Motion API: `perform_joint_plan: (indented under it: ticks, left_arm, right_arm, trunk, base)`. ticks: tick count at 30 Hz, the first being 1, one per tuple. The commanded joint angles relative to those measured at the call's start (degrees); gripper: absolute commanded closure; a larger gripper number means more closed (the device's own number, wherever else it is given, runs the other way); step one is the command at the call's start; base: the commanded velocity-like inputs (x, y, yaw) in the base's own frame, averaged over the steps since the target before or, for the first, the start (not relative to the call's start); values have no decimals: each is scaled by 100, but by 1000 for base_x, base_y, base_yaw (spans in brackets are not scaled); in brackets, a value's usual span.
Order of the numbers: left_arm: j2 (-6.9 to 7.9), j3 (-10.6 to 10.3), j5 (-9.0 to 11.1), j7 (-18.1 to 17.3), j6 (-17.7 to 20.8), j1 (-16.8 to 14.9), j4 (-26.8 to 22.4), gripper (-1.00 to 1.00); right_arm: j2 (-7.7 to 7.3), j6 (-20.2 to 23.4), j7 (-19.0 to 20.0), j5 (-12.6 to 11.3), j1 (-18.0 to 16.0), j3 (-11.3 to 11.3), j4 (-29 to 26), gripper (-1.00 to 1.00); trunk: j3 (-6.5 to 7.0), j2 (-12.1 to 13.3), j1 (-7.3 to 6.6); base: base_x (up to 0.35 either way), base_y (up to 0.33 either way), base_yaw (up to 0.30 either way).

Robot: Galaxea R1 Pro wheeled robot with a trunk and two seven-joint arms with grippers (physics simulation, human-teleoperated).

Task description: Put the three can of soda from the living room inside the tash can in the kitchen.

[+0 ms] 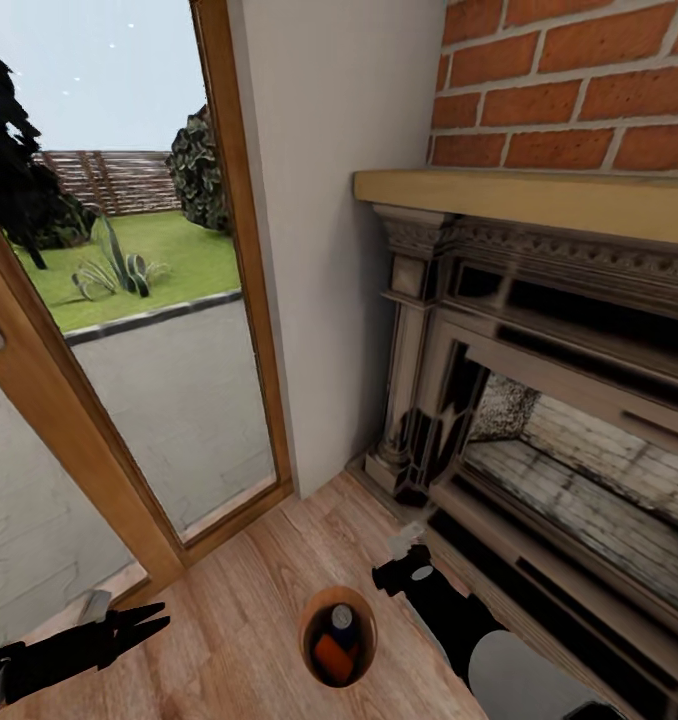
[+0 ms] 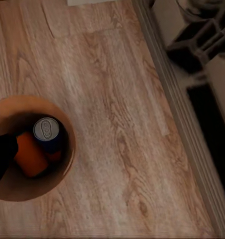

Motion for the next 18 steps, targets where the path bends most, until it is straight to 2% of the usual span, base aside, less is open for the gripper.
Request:
perform_joint_plan:
  ticks: [1, 5, 8, 10, 15, 18]
  left_arm:
    - [-25, 3, -3, 0, -2, 0, 2, -100]
    - [-119, 14, -9, -8, -11, 0, 21, -100]
    - [-155, 23, -16, -9, -17, 0, 50, -100]
    - [-172, 27, -18, -12, -25, 0, 96, -100]
    - [-196, 18, -26, -28, -81, 0, 555, -100]
    - [-199, -19, -29, -31, -236, 0, 759, -100]
  right_arm:
    - [-2, -80, 0, -3, 0, -2, 94, -100]
    - [-14, -372, 0, -60, 0, -12, 438, -100]
    - [-21, -520, 0, -192, 0, -16, 663, -100]
    - [-34, -580, 0, -319, 0, -17, 781, -100]
    - [-90, -673, 7, -829, 24, -17, 988, -100]
    - [-116, -762, 8, -993, 69, -17, 1017, -100]
  trunk:
    - [10, 0, 0]
    - [48, 0, 0]
    - [77, 0, 0]
    - [96, 0, 0]
    - [144, 0, 0]
    - [172, 0, 0]
  base:
    - [0, 0, 0]
    - [0, 0, 0]
    - [0, 0, 0]
    - [0, 0, 0]
    - [0, 0, 0]
    - [0, 0, 0]
